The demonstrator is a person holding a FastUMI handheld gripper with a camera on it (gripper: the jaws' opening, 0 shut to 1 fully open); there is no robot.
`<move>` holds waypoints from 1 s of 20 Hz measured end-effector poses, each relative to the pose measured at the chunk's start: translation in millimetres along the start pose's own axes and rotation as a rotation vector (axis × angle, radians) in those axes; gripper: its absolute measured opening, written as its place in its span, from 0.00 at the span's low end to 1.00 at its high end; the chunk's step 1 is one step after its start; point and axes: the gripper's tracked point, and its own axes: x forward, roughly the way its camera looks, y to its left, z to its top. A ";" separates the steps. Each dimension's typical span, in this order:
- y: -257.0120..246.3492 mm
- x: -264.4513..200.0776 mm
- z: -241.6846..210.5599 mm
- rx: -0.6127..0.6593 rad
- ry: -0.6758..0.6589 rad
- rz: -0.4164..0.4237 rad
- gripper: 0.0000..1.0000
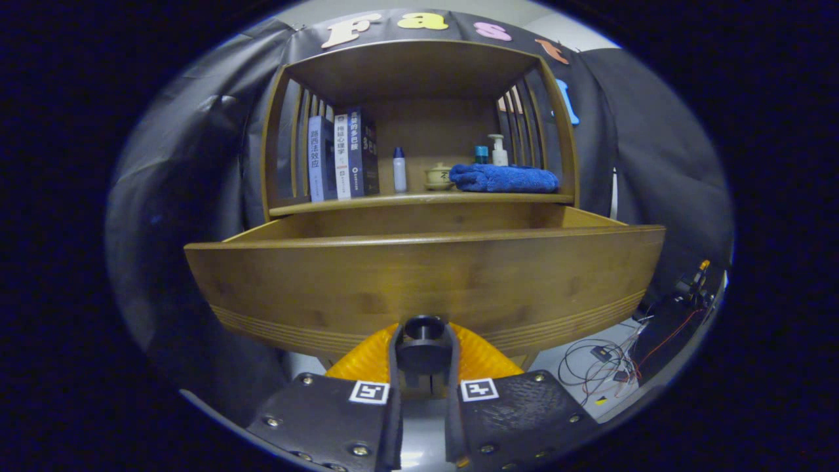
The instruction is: Pull open the drawer, take out the items inside it, and place them on the countertop above the cabinet.
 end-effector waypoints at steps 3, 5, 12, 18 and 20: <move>0.1 -11.8 -5.1 -0.018 0.006 0.008 0.25; -0.7 -12.8 -5.9 -0.013 0.009 0.005 0.26; -1.3 -16.2 -3.7 -0.054 0.013 0.010 0.25; -1.5 -38.8 41.5 -0.076 0.011 -0.042 0.61; -0.2 -49.9 65.1 -0.081 0.007 -0.058 0.81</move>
